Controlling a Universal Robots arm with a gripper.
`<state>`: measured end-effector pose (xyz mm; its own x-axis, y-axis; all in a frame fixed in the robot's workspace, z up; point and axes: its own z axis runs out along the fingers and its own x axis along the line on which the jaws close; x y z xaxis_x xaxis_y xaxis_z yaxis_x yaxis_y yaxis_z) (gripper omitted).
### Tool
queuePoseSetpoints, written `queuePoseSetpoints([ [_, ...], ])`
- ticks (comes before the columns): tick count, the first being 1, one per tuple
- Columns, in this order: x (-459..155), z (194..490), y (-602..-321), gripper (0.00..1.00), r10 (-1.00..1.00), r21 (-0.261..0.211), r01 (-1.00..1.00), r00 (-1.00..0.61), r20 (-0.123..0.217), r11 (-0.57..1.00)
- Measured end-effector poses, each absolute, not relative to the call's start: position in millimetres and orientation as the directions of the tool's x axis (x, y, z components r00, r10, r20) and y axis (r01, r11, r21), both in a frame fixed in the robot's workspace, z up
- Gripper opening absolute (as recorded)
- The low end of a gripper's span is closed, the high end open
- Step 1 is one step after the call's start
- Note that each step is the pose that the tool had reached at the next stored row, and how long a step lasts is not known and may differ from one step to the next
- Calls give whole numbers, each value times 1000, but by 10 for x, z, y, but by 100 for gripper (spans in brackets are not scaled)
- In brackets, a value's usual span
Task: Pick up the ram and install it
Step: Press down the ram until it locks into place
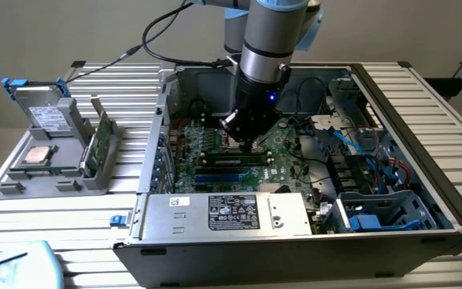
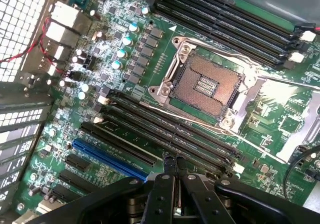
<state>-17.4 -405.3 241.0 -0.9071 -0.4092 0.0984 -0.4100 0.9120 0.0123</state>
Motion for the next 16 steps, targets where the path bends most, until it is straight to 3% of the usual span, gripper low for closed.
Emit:
queuePoseSetpoints([
  [16, -225, 2416, -4053, 11, -319, -2, -321, -942, 104, 947],
])
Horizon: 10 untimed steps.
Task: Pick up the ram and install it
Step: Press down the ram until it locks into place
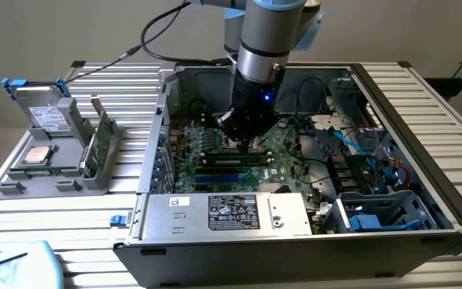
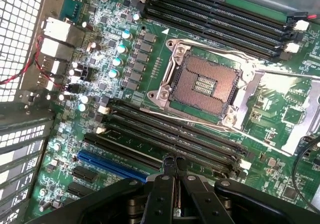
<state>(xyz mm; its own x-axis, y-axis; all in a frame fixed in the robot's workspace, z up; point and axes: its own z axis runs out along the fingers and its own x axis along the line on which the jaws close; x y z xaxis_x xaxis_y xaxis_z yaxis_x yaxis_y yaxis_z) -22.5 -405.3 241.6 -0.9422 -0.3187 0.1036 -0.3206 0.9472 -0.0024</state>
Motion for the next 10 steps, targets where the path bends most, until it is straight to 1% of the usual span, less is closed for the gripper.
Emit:
queuePoseSetpoints([
  [6, -226, 2428, -4053, 11, -278, -45, -285, -954, 115, 958],
  [10, -226, 2430, -4053, 11, -251, -72, -260, -962, 110, 963],
])
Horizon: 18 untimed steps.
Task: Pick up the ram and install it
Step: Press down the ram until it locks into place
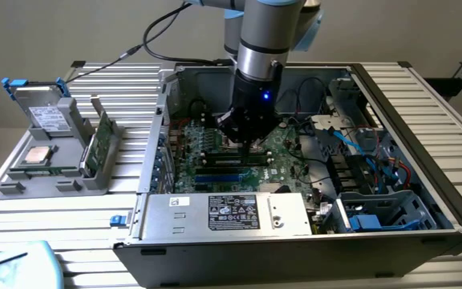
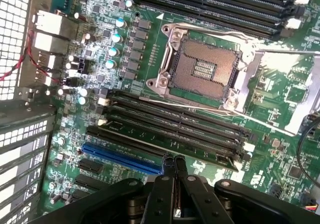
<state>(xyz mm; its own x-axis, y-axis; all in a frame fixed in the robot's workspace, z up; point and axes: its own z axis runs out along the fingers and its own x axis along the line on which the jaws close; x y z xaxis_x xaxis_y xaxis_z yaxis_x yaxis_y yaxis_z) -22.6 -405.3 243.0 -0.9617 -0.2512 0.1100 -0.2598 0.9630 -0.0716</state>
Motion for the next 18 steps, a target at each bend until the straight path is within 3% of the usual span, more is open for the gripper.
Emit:
queuePoseSetpoints([
  [8, -225, 2447, -4052, 11, -199, -83, -205, -977, 78, 975],
  [18, -233, 2449, -4053, 11, -113, -84, -120, -991, 77, 989],
])
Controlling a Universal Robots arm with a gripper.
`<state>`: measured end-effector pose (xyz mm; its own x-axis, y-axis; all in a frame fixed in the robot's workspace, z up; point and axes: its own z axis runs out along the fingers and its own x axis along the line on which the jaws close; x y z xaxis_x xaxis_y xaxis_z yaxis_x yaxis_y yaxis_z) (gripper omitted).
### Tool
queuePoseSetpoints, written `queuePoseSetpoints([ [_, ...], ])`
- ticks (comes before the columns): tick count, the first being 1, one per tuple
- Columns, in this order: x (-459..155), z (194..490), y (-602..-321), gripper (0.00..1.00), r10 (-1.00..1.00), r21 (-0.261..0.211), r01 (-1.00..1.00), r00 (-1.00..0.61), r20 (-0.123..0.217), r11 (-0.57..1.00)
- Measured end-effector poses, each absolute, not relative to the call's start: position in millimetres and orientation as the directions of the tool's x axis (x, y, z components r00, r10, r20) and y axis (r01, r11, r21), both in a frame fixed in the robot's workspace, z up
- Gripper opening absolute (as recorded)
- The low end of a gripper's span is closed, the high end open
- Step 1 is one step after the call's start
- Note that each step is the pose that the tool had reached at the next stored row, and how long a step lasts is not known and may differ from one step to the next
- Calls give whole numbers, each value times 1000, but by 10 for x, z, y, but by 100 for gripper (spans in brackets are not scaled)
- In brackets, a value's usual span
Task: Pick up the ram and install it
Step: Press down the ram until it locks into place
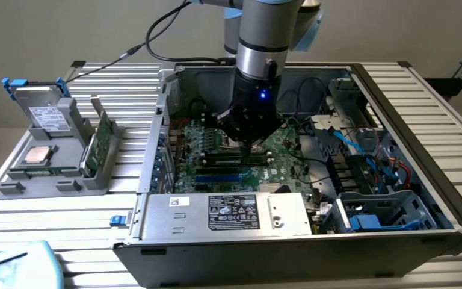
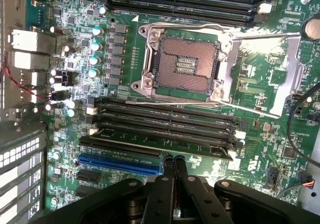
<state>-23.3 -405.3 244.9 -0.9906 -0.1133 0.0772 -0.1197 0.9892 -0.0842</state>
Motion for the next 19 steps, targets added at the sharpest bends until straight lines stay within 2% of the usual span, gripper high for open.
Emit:
queuePoseSetpoints([
  [19, -269, 2449, -4051, 11, -22, -84, -29, -997, 77, 996],
])
